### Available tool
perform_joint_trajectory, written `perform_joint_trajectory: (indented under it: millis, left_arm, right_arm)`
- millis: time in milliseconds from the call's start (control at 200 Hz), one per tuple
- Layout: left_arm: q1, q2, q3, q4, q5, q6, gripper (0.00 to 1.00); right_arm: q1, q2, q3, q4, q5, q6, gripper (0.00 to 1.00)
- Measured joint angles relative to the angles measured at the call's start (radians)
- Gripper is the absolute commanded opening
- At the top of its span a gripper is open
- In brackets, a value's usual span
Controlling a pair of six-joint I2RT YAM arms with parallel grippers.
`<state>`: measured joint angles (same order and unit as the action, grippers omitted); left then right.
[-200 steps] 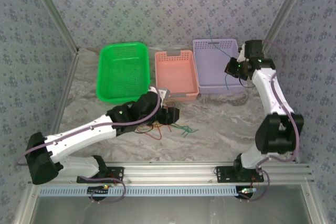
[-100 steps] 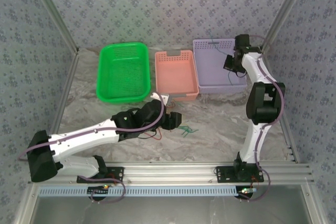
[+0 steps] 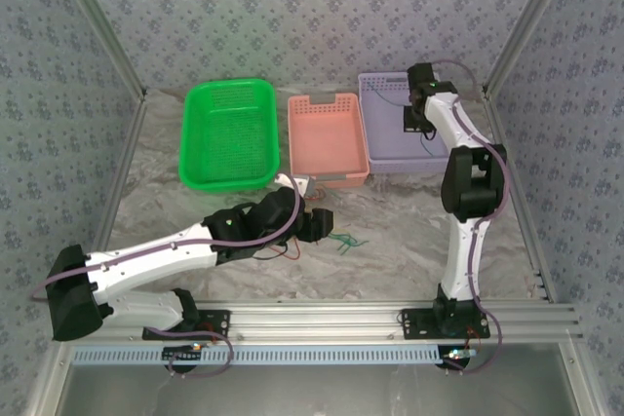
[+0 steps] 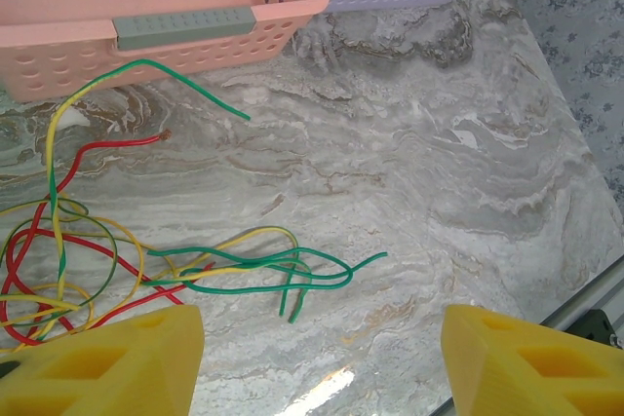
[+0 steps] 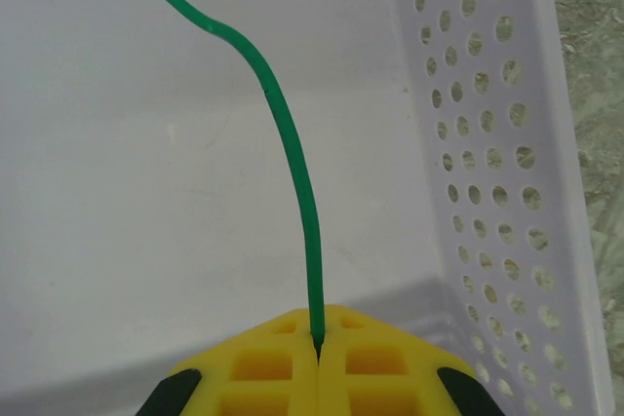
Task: Untangle the cables
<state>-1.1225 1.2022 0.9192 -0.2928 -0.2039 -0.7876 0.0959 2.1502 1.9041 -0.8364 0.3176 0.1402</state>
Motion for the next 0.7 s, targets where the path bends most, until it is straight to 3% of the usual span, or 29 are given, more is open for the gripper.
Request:
perform_joint_trajectory:
  millis: [35, 140, 220, 450, 585, 700]
  left_arm:
    - [0.0, 0.0, 0.0, 0.0, 0.0, 0.0, 0.65]
    - [0.0, 0.0, -0.002, 0.001, -0.004, -0.004, 0.65]
    - [0.0, 0.0, -0.008, -0.001, -0.006, -0.007, 0.65]
    - [-0.002, 0.001, -0.009, -0.04, -0.035, -0.02, 0.63]
    - [0.023, -0.002, -0.019, -0.089, -0.049, -0.041, 0.61]
    - [0.054, -0.039, -0.072, -0.117, -0.053, -0.061, 0.61]
  right_arm:
    - [0.001, 0.001, -0.01, 0.003, 0.025, -0.004, 0.01]
    - [0.001, 0.002, -0.041, 0.011, 0.085, -0.021, 0.33]
    - [0.005, 0.0, -0.06, 0.023, 0.114, -0.03, 0.44]
    - [0.067, -0.142, -0.106, 0.031, 0.099, -0.025, 0.54]
    - [0.111, -0.371, -0.188, 0.063, 0.042, 0.011, 0.51]
    - [0.143, -0.615, -0.363, 0.111, -0.023, 0.067, 0.51]
